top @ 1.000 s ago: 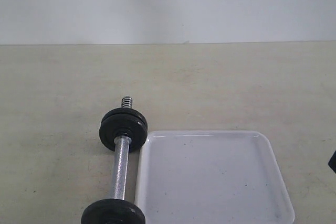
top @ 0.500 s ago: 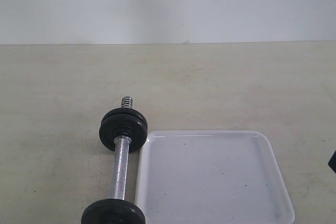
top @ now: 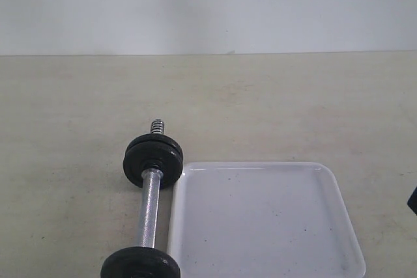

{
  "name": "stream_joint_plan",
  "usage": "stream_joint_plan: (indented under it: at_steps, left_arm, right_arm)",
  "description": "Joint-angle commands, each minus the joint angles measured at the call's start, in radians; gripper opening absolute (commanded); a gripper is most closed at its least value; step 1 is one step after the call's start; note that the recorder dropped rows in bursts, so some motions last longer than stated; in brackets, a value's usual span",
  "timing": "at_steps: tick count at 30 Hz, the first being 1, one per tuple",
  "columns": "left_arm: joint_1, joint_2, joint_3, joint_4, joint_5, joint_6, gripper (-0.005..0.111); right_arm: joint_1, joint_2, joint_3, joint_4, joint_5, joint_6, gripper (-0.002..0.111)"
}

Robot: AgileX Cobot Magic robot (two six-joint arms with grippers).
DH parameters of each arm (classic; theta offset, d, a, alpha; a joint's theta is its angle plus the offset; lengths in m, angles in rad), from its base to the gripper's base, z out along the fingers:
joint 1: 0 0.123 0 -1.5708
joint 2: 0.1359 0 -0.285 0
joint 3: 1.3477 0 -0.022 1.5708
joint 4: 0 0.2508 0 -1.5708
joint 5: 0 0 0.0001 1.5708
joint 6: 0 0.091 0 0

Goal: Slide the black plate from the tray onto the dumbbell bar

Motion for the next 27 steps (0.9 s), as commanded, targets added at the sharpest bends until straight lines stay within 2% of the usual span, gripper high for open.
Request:
stream_joint_plan:
  at_steps: [1, 3, 8, 11, 16, 23, 27]
  left_arm:
    - [0.004, -0.003, 0.004, 0.31, 0.004, -0.008, 0.004]
    - [0.004, -0.003, 0.004, 0.362, 0.004, -0.008, 0.004]
    - [0.004, -0.003, 0.004, 0.351, 0.004, -0.008, 0.004]
    - [0.004, -0.003, 0.004, 0.249, 0.004, -0.008, 0.004]
    - [0.004, -0.003, 0.004, -0.147, 0.004, -0.008, 0.004]
    - [0.004, -0.003, 0.004, -0.868, 0.004, -0.008, 0.004]
    - [0.004, -0.003, 0.004, -1.106, 0.004, -0.008, 0.004]
  right_arm:
    - [-0.003, -0.004, 0.0, -0.01, 0.002, -0.002, 0.0]
    - [-0.003, -0.004, 0.0, -0.01, 0.002, -0.002, 0.0]
    - [-0.003, -0.004, 0.0, -0.01, 0.002, -0.002, 0.0]
    - [-0.003, -0.004, 0.0, -0.01, 0.002, -0.002, 0.0]
    - [-0.003, -0.004, 0.0, -0.01, 0.002, -0.002, 0.0]
    - [-0.003, -0.004, 0.0, -0.01, 0.002, -0.002, 0.0]
    - [-0.003, -0.004, 0.0, -0.01, 0.002, -0.002, 0.0]
